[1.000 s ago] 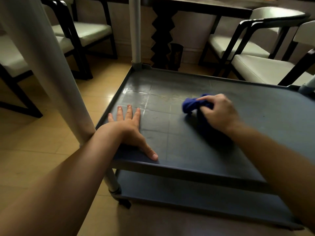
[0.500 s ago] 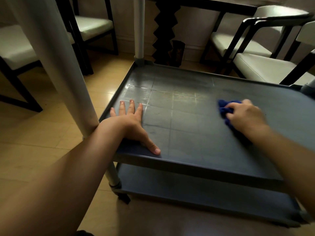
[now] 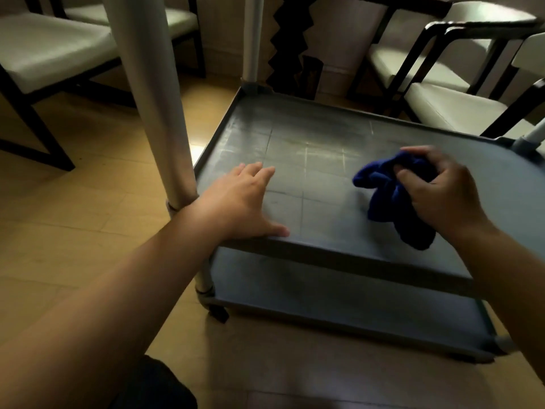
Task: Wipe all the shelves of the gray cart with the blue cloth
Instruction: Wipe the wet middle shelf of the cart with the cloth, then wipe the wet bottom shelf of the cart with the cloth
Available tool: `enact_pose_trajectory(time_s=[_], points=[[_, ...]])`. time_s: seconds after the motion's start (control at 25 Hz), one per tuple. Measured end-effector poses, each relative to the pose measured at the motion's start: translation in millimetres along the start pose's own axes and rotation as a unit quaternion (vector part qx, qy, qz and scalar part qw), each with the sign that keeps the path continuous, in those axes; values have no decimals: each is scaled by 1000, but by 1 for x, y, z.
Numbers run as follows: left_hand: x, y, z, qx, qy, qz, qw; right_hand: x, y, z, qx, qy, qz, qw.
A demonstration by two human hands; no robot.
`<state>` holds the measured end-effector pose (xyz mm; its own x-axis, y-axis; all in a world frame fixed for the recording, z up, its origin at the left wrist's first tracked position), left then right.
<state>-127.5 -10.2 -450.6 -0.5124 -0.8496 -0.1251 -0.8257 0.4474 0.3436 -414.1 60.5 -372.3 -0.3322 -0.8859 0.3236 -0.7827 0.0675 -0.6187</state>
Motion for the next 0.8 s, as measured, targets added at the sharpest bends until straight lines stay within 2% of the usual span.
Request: enact_pose_trajectory(time_s=[0.08, 0.16, 0.2, 0.28, 0.36, 0.4, 0.44, 0.52, 0.64, 0.72, 0.8], points=[[-44, 13, -11, -30, 116, 71, 990, -39, -45, 3, 86, -7, -42, 995], [-97, 24, -20, -46, 226, 175, 957, -86, -79, 15, 151, -34, -84, 984], [-118, 23, -10, -46, 237, 219, 945, -110, -91, 28, 174, -58, -108, 977], [-136, 10, 38, -39, 174, 243, 954, -156, -101, 61, 193, -110, -152, 963], [-128, -15, 102, -23, 57, 176, 982, -190, -93, 106, 188, -177, -184, 948], [-120, -31, 136, -13, 1, 126, 992, -201, -79, 135, 185, -215, -175, 943], [-109, -44, 163, 8, -23, 87, 996, -204, -60, 163, 176, -243, -149, 942], [-81, -64, 199, 45, -9, 32, 998, -194, -12, 213, 120, -252, -82, 957], [-34, -85, 240, 40, -7, -48, 998, -157, 40, 271, 36, -223, -57, 973], [-12, -93, 262, 17, -15, -78, 997, -138, 53, 309, -8, -251, -87, 964], [0, -101, 277, 15, -7, -90, 996, -134, 63, 344, -49, -336, -125, 932]])
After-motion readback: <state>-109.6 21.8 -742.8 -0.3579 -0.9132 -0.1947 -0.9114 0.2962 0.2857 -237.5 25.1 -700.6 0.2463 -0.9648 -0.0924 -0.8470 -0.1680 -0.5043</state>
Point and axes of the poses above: each hand's wrist, its own x-axis towards the middle knuckle, its own z-axis out of the palm, y = z × x, the point moved 10 cm from there along x, towards the middle knuckle, and after that the axes turned 2 degrees about -y, right-handed, at the moved point
